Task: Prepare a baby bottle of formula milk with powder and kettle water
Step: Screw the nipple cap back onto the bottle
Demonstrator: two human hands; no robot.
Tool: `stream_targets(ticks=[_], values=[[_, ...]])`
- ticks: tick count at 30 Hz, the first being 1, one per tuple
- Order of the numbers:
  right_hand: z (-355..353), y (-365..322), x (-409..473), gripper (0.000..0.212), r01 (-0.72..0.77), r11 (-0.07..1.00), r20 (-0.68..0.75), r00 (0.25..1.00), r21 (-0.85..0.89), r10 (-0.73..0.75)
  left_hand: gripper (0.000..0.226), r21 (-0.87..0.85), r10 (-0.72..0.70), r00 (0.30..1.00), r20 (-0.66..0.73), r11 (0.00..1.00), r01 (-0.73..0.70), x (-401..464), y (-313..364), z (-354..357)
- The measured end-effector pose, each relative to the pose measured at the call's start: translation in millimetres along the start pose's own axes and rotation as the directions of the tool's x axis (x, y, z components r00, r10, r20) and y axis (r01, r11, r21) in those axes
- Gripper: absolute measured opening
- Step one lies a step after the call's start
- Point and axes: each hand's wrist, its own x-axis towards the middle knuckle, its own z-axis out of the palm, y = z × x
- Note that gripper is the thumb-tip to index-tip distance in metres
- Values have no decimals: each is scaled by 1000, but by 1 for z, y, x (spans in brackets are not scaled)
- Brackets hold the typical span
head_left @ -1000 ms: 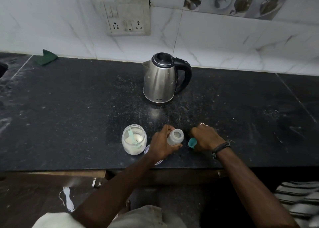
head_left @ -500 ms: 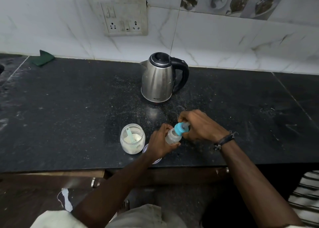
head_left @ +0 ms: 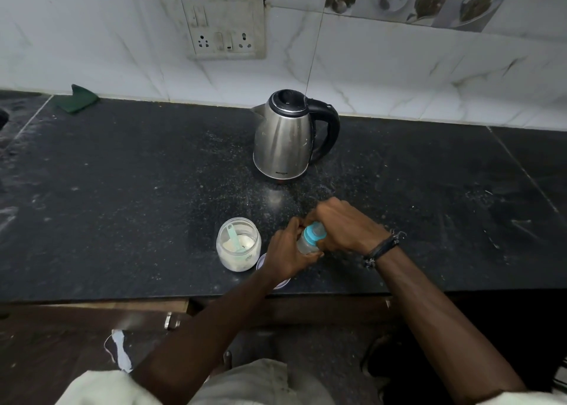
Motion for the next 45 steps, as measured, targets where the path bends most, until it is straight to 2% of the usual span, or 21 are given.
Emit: stream_targets(ticks=[2, 5, 8, 11, 15, 17, 20, 23, 24, 26, 28, 30, 32, 36, 40, 45], values=[[4, 0, 2, 43, -52, 998, -29, 998, -21, 51, 69, -3, 0, 1000, 13, 1000, 0, 0, -1, 1], [13, -7, 4, 45, -115, 989, -164, 982, -92, 98, 61, 17, 2, 1000, -5, 1000, -2, 0, -3, 1], [16, -10, 1, 63, -207, 960, -233, 959, -188, 161, 57, 22, 12, 1000, -12, 1000, -12, 0, -6, 2], [9, -7, -5, 75, -242, 952, -182, 961, -187, 208, 57, 21, 8, 1000, -3, 1000, -8, 1, -6, 2], [2, -5, -8, 44, -97, 989, 21, 995, -115, 100, 63, -1, 36, 999, -4, 999, -36, 0, -6, 1], [6, -8, -7, 50, -72, 993, 43, 996, -92, 77, 69, -13, 35, 999, 8, 999, -35, 1, -6, 1], [13, -13, -3, 43, -124, 981, -120, 987, -152, 107, 59, -12, 55, 998, 16, 998, -55, 1, -6, 0], [16, -11, -3, 64, -226, 949, -249, 954, -222, 169, 55, -16, 57, 998, -7, 998, -57, 0, -7, 1], [15, -9, -4, 70, -242, 946, -246, 951, -214, 188, 55, -10, 60, 998, -12, 998, -60, 0, -7, 1], [8, -4, -8, 72, -249, 953, -151, 963, -172, 224, 56, -14, 69, 998, -13, 998, -69, -1, -6, 1], [3, -1, -8, 58, -194, 971, -15, 981, -139, 194, 58, -36, 80, 997, -4, 996, -80, 0, -8, 2], [4, -3, -7, 50, -127, 985, 44, 990, -116, 133, 61, -37, 76, 997, -1, 996, -76, 0, -10, 2], [10, -7, -6, 47, -96, 991, -10, 995, -98, 96, 64, -36, 83, 997, 4, 996, -83, 2, -12, 3], [23, -5, -4, 40, -93, 985, -200, 978, -147, 63, 57, -30, 74, 997, 19, 997, -74, 2, -9, 2], [33, -6, 1, 47, -189, 979, -322, 934, -75, 155, 55, -34, 69, 998, 4, 997, -68, 2, -9, 3], [43, -3, -3, 63, -272, 958, -404, 890, -94, 213, 57, -17, 86, 996, -12, 996, -87, 2, -12, 4]])
